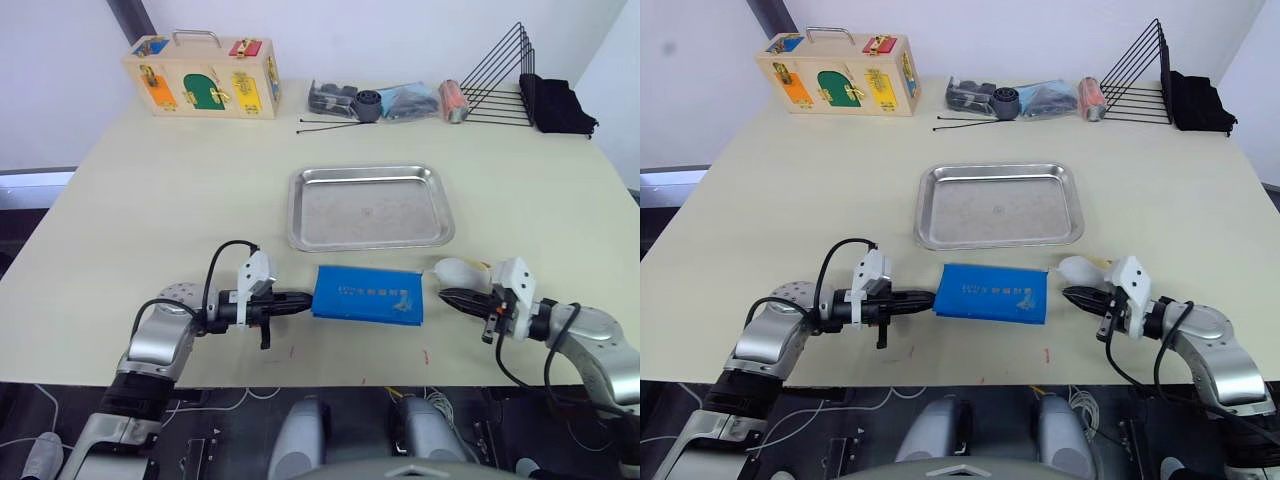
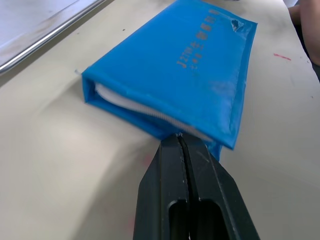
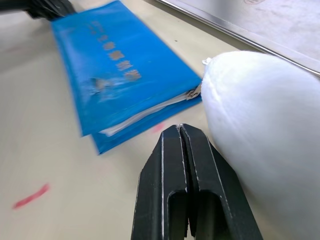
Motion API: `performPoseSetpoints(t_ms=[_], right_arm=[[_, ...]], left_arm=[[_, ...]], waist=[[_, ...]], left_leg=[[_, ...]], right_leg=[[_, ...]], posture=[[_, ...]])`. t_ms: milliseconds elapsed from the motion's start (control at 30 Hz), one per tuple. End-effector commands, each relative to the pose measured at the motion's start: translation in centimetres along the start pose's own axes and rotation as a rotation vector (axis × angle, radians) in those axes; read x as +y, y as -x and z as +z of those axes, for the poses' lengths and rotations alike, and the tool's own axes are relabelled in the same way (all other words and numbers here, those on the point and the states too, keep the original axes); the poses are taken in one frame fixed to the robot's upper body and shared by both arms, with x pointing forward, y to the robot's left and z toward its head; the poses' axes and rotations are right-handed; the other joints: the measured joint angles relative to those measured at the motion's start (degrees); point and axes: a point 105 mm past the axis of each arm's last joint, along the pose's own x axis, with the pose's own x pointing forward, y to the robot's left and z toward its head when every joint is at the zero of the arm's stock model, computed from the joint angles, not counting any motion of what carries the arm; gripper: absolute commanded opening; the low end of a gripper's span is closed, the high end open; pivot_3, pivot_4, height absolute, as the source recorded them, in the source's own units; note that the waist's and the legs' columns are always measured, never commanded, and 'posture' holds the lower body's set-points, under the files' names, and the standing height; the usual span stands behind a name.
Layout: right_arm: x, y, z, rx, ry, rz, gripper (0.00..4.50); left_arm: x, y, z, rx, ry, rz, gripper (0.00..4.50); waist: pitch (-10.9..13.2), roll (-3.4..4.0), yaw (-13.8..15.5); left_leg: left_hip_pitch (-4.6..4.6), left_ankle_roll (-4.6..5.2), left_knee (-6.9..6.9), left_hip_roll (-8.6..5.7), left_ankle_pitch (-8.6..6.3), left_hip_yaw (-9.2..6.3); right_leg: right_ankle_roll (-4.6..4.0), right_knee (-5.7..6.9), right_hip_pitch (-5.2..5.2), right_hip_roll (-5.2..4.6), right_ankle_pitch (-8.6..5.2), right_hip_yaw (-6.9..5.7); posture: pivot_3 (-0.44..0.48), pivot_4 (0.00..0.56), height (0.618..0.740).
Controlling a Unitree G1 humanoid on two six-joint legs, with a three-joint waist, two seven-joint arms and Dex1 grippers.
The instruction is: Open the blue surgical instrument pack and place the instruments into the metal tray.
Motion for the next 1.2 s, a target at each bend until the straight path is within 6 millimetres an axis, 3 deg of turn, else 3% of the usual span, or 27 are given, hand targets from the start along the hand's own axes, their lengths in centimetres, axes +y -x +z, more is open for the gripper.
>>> performPoseSetpoints(t_ms=[33, 133, 333, 400, 467, 600, 700, 933, 1200], right_arm=[[0.7, 1.4, 1.6, -0.054, 0.062, 0.047, 0.4], [2.4, 1.5, 3.1, -0.128, 0.107, 0.124, 0.93], [4.5, 0.8, 4.2, -0.19, 0.23, 0.219, 3.62], [4.4, 0.1, 4.3, -0.218, 0.289, 0.201, 4.49], [4.3, -0.5, 4.0, -0.217, 0.343, 0.198, 4.5], [4.0, -2.0, 2.3, -0.175, 0.518, 0.196, 4.5], [3.7, -2.7, 1.7, -0.173, 0.603, 0.204, 4.5], [2.8, -4.5, 1.2, -0.172, 0.798, 0.217, 4.5], [1.9, -5.7, 0.5, -0.165, 0.859, 0.203, 4.5]], left_arm=[[-0.1, 1.9, 1.1, -0.028, -0.051, 0.025, 0.0], [-0.4, 3.6, 1.8, -0.052, -0.088, 0.036, 0.0], [-1.1, 5.7, 3.5, -0.057, -0.145, 0.0, 0.0], [-1.5, 6.1, 4.0, -0.051, -0.167, -0.028, 0.53], [-1.9, 6.3, 4.6, -0.053, -0.191, -0.052, 1.19], [-3.5, 6.6, 5.6, -0.048, -0.252, -0.156, 3.36], [-4.3, 6.5, 6.2, -0.051, -0.287, -0.216, 4.49], [-5.8, 6.7, 6.8, -0.05, -0.332, -0.337, 4.49], [-6.0, 7.4, 6.4, -0.062, -0.318, -0.361, 4.49]], waist=[[0.0, 0.01, 0.0], [0.0, 0.0, 0.0], [0.0, 0.01, 0.2], [0.1, 0.01, 0.2], [0.1, 0.03, 0.2], [0.1, 0.03, 0.1], [0.1, 0.06, 0.1], [0.1, 0.09, 0.0], [0.1, 0.12, 0.0]], left_leg=[[0.0, 0.0, 0.0, 0.01, 0.0, 0.0], [0.0, 0.0, 0.0, 0.02, 0.0, 0.0], [-0.02, 0.0, 0.02, 0.03, 0.0, -0.04], [-0.03, 0.0, 0.01, 0.03, 0.0, -0.02], [-0.03, 0.0, 0.01, 0.03, 0.0, 0.01], [-0.02, 0.0, 0.0, 0.03, 0.0, 0.04], [-0.02, -0.01, 0.01, 0.03, 0.0, 0.06], [0.0, -0.01, 0.01, 0.04, 0.0, 0.07], [0.01, -0.01, 0.01, 0.04, 0.0, 0.09]], right_leg=[[0.0, 0.0, 0.0, 0.0, 0.0, -0.01], [0.0, 0.01, 0.0, 0.0, 0.0, 0.0], [0.0, -0.01, 0.0, -0.02, 0.0, -0.03], [0.0, -0.03, 0.0, -0.01, 0.0, -0.06], [0.0, -0.02, 0.0, -0.01, 0.0, -0.05], [0.0, -0.02, -0.01, 0.0, 0.0, -0.04], [0.0, -0.02, -0.02, 0.0, -0.01, -0.03], [-0.01, 0.0, -0.03, 0.01, -0.01, -0.01], [-0.02, 0.01, -0.03, 0.0, -0.01, 0.01]], posture=[[0.0, 0.15, 0.74], [0.0, 0.15, 0.74], [0.0, 0.15, 0.74], [0.0, 0.15, 0.74], [0.0, 0.15, 0.74], [0.0, 0.15, 0.74], [0.0, 0.15, 0.74], [0.0, 0.15, 0.74], [0.0, 0.15, 0.74]])
